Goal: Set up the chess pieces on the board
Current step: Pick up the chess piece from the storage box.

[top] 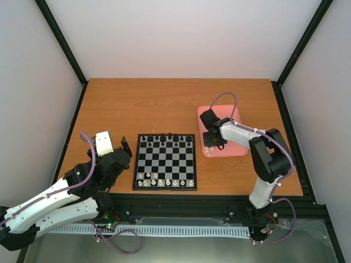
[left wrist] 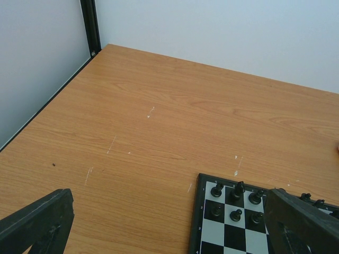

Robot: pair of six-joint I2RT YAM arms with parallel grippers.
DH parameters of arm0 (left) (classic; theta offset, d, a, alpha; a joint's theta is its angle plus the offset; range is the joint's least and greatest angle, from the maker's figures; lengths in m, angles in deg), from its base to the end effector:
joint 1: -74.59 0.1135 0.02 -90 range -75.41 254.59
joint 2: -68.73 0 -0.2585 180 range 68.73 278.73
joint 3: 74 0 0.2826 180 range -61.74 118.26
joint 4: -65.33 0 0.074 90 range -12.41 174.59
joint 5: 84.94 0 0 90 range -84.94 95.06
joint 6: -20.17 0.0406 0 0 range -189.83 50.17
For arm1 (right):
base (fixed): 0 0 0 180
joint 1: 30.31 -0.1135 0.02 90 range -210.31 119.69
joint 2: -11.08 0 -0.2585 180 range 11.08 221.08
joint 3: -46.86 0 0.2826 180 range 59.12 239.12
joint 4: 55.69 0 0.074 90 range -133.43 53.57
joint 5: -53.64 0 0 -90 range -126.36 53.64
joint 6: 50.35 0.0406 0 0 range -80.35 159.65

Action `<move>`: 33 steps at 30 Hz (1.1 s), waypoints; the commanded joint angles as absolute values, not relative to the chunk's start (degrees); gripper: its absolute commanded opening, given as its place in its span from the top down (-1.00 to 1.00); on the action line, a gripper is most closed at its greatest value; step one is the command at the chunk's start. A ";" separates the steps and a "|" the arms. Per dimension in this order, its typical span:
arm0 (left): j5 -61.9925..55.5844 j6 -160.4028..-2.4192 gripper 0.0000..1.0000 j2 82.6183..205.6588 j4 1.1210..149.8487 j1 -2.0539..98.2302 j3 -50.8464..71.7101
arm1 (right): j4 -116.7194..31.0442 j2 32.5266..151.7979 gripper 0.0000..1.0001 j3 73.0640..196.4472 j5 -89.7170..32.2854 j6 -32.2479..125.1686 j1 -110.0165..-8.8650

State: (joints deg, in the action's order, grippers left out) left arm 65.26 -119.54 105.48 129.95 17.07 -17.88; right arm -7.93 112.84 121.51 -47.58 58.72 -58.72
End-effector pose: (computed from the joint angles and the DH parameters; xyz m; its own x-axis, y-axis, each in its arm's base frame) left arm 0.1080 -0.1041 0.2950 -0.3162 -0.2093 -0.9253 -0.2319 0.9628 -0.1385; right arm 0.3151 0.1615 0.1279 -0.9404 -0.1443 -0.3081 -0.1214 0.9883 -0.0922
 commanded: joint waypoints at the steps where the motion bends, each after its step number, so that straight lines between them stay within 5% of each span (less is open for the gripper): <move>1: 66.14 -118.95 -1.00 105.65 129.09 17.37 -17.31 | -9.20 113.48 0.35 121.55 -47.03 58.71 -57.91; 4: 66.07 -118.89 -1.00 105.65 129.11 17.37 -17.32 | -9.19 113.95 0.36 121.95 -47.01 58.85 -57.82; 15: 66.21 -119.03 -0.99 105.62 129.18 17.37 -17.34 | -9.43 114.48 0.88 122.02 -48.56 59.16 -57.48; 33: 66.77 -119.42 -1.00 106.27 129.62 17.37 -17.06 | -0.63 99.05 0.91 126.73 -43.83 58.05 -61.38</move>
